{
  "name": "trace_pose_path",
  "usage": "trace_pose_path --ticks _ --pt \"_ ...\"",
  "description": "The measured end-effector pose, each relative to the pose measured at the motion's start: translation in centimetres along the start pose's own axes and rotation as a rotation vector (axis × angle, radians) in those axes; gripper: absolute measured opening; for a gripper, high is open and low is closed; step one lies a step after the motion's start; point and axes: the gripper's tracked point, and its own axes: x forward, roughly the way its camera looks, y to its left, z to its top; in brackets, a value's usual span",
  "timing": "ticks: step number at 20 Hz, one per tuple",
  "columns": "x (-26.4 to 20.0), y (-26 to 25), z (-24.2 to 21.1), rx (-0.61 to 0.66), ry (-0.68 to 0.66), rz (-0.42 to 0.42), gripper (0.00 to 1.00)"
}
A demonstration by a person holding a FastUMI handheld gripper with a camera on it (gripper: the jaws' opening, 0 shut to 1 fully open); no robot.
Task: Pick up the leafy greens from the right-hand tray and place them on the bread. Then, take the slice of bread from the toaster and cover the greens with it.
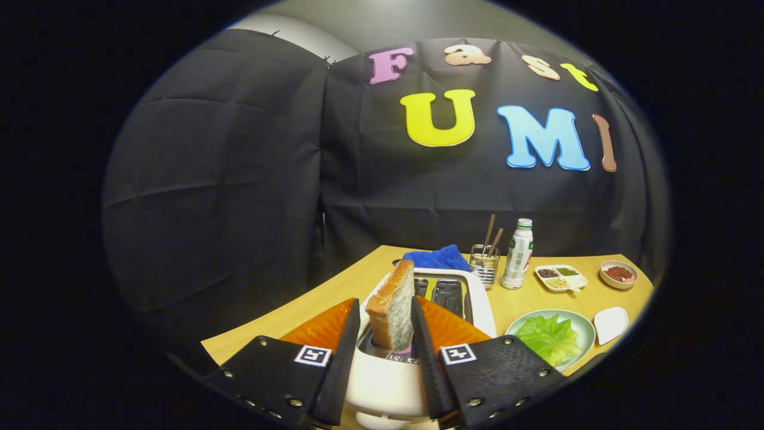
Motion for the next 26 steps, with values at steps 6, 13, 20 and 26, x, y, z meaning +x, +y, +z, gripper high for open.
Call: trace_pose_path --ticks 6,13,20,26 --pt "1.0 0.0 -1.1 0.007 0.025 0.019 0.06" --pt "0.2 0.2 0.0 0.011 -0.029 0.038 0.02" --pt "-0.6 -0.7 2.9 0.057 -0.077 0.055 0.02" --pt "-1.7 -2.2 5.6 0.095 -0.129 0.08 0.01"
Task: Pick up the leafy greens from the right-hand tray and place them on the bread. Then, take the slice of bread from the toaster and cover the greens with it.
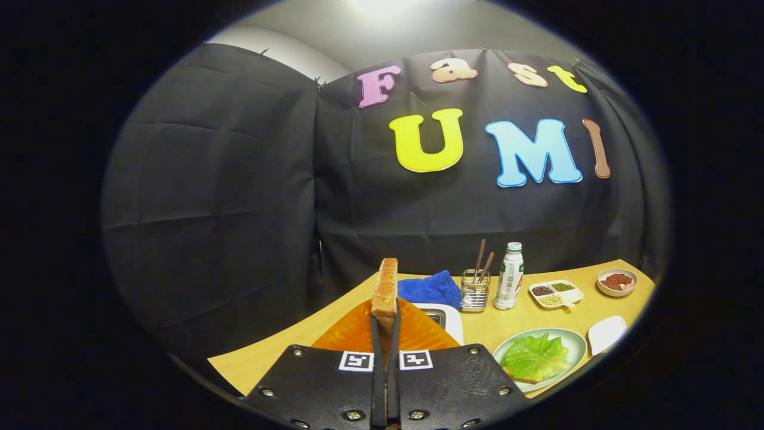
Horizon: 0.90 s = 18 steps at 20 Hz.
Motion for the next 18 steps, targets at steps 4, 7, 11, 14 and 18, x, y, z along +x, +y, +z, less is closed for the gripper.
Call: trace_pose_path --ticks 4,7,11,14,18 --pt "-1.2 -2.2 2.2 0.022 -0.038 -0.012 0.02" --pt "-2.1 -4.5 3.1 0.046 -0.047 -0.041 0.02" --pt "-3.1 -8.3 3.2 0.025 -0.056 -0.086 0.02" --pt "-3.8 -10.8 2.1 0.032 -0.036 -0.113 0.02" --pt "-4.4 -13.9 1.3 0.04 -0.02 -0.153 0.02"
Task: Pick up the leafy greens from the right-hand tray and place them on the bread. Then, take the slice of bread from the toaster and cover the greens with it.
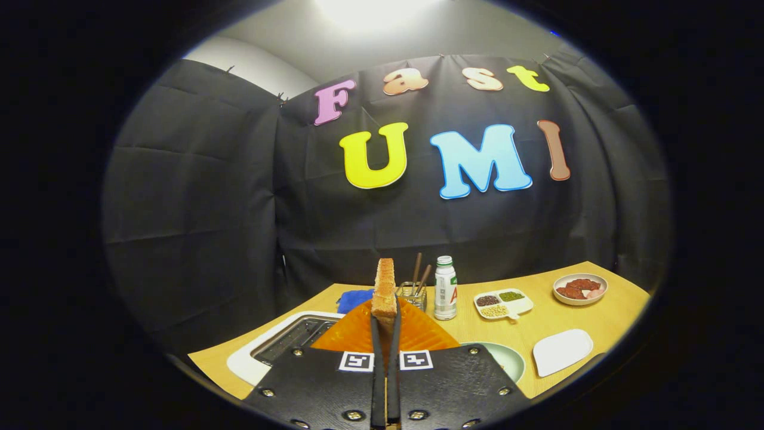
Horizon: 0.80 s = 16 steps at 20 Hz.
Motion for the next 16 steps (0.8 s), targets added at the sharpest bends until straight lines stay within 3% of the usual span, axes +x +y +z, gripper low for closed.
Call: trace_pose_path --ticks 16 --pt "-0.5 -7.3 -6.2 -0.071 0.098 -0.082 0.02"
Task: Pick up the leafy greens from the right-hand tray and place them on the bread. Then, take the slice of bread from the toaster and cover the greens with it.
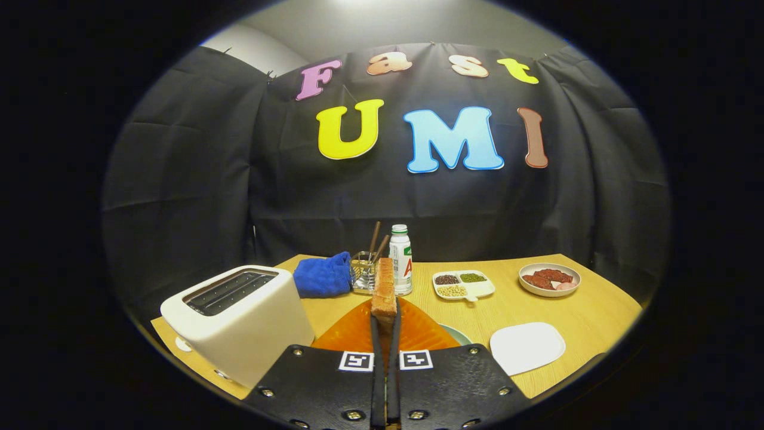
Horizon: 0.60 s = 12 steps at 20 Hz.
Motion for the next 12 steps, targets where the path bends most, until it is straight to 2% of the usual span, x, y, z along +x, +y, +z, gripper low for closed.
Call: trace_pose_path --ticks 12 --pt "1.5 0.3 -2.4 -0.003 0.026 0.017 0.02"
